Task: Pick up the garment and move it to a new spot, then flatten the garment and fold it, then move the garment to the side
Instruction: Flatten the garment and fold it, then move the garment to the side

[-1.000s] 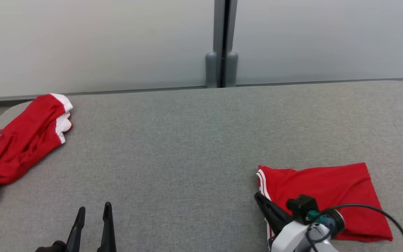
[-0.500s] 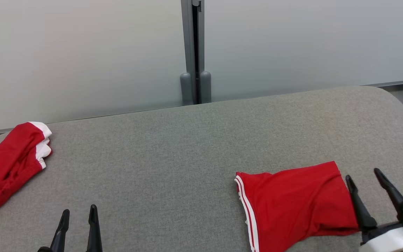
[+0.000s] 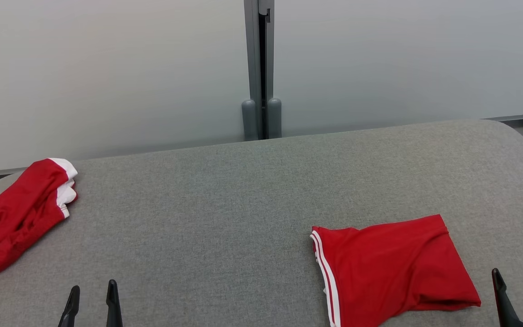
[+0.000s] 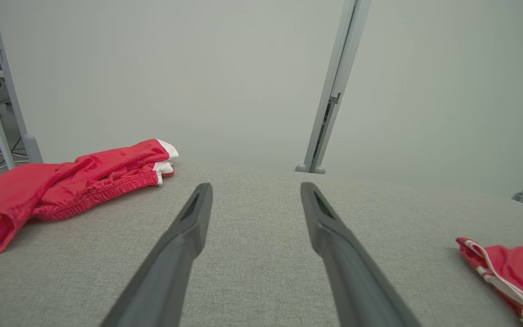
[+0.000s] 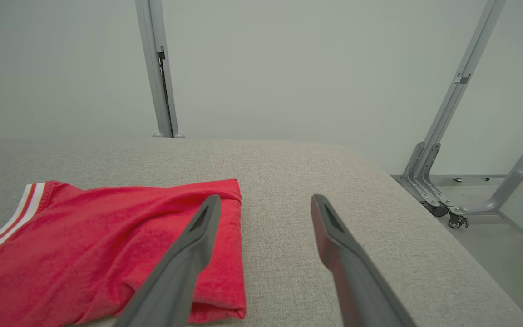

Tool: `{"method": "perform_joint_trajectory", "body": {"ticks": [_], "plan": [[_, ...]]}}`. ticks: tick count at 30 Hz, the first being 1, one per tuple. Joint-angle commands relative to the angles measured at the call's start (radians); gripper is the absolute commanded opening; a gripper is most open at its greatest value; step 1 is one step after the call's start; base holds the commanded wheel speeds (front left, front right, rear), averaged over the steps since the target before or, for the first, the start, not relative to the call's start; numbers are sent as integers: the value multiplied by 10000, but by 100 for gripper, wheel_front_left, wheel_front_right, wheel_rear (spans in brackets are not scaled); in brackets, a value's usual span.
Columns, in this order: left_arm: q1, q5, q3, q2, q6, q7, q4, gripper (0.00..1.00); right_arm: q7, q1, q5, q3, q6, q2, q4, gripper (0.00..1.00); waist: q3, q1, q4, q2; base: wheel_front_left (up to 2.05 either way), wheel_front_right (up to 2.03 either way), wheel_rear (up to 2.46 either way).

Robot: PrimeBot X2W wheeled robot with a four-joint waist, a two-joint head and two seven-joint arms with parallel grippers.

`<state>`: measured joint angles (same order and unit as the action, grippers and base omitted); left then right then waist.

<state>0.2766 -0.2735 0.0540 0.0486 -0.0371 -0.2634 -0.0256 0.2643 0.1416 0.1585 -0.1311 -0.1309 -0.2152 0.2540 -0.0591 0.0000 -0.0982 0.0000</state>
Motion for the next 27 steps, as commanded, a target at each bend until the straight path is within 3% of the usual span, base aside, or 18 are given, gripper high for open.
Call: {"method": "perform_joint_trajectory", "body": {"ticks": [1,6,9,17,22,27], "plan": [[12,-16,-3,35,37,-15,16,100,-1,-90,54,26,2,18,57,100,6,0,-4,0,0,0,0],[-107,16,-70,37,52,-15,98,100,-1,-547,588,450,2,-1,339,100,25,0,-45,0,0,0,0],[-184,108,-63,37,37,-15,142,100,-128,-1058,1164,1114,2,-379,1040,100,27,0,-91,0,0,0,0],[-370,143,-172,34,44,-15,246,100,-3778,-2820,2866,3004,2,-1569,2057,100,130,0,-171,0,0,0,0],[-451,210,-351,35,32,-15,255,100,-5020,-3563,3237,3437,2,-1420,2922,100,376,0,-30,0,0,0,0],[-564,347,-442,38,-23,-15,248,100,-5141,-4063,3491,3629,2,-1118,3766,100,607,0,151,0,0,0,0]]}}
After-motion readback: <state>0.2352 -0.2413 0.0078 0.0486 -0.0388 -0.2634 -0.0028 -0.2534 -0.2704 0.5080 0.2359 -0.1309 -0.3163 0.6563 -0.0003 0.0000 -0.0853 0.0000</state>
